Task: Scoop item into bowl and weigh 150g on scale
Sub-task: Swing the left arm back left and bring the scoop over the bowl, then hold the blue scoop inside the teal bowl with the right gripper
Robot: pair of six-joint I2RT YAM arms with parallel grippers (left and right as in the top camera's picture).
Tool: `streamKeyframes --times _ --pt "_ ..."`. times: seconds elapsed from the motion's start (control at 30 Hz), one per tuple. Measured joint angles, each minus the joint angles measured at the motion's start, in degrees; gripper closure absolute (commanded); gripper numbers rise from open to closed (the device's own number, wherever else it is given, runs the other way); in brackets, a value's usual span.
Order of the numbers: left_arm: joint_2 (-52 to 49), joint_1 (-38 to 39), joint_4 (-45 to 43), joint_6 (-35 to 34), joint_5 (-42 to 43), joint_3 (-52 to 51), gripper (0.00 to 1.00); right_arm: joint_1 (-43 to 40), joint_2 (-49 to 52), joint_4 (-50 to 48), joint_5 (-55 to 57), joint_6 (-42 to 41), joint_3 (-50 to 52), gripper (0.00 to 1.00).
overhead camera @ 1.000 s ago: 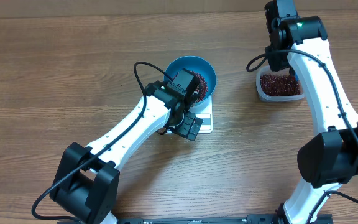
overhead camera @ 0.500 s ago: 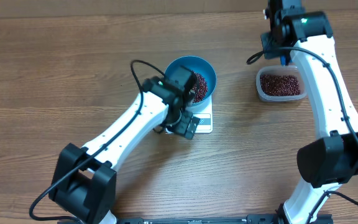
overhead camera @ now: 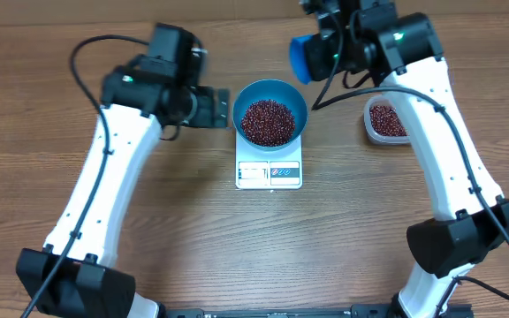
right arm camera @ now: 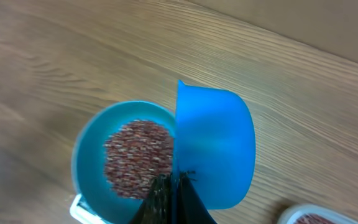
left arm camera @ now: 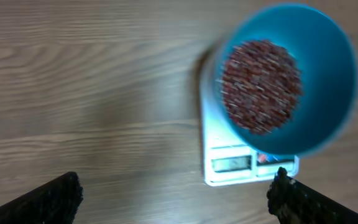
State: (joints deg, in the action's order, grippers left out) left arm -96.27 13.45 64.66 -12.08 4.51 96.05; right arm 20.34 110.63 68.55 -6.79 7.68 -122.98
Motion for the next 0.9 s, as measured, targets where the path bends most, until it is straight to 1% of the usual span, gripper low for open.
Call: streamKeyframes --times 0.1,0.3,0.57,0.9 --pt "0.0 -3.7 0.0 0.0 -0.4 0.0 0.00 2.2 0.1 0.9 -0.5 0.0 0.0 0.96" --pt "0.0 -7.8 0.0 -0.3 -1.7 0.0 0.00 6.1 1.6 3.2 -0.2 0.0 0.0 0.96" --pt "0.0 -7.9 0.0 -0.3 -2.8 0.0 0.00 9.9 4.7 2.2 4.9 0.8 1.4 0.96" --pt "0.0 -7.9 0.0 -0.4 -2.9 0.0 0.00 11.7 6.1 1.3 7.6 5.7 3.1 0.96"
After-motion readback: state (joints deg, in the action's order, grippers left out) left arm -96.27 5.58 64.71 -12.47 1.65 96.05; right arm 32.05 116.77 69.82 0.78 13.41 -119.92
